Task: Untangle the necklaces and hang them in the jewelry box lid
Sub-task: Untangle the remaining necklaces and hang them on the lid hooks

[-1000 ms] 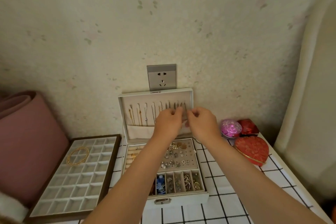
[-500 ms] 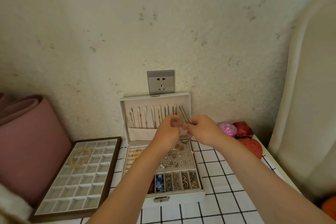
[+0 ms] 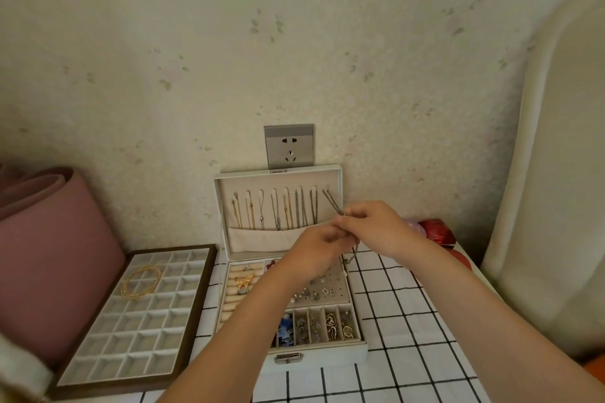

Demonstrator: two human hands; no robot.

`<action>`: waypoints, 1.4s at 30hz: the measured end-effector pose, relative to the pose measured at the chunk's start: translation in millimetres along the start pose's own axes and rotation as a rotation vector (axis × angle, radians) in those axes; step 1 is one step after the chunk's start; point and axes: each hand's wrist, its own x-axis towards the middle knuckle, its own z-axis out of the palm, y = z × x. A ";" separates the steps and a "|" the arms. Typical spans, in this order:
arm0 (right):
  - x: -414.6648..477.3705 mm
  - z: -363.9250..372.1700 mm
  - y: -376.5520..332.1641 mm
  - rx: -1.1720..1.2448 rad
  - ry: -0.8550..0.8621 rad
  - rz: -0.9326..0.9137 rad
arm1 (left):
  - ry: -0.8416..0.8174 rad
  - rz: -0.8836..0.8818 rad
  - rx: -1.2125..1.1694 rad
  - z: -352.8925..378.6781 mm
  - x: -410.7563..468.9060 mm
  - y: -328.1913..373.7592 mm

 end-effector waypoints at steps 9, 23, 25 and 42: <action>-9.0 5.7 12.7 0.051 -0.115 0.191 | 0.097 0.009 0.010 -4.3 -1.2 -2.1; 13.7 13.0 -5.6 -0.238 -0.010 -0.090 | 0.359 0.251 0.698 -25.3 12.5 -28.1; 22.3 12.1 -11.1 -0.272 0.074 -0.111 | 0.354 0.238 0.826 -23.5 11.4 -36.7; 37.9 35.5 8.0 -0.622 0.209 -0.308 | 0.315 0.237 0.901 -26.4 18.7 -41.2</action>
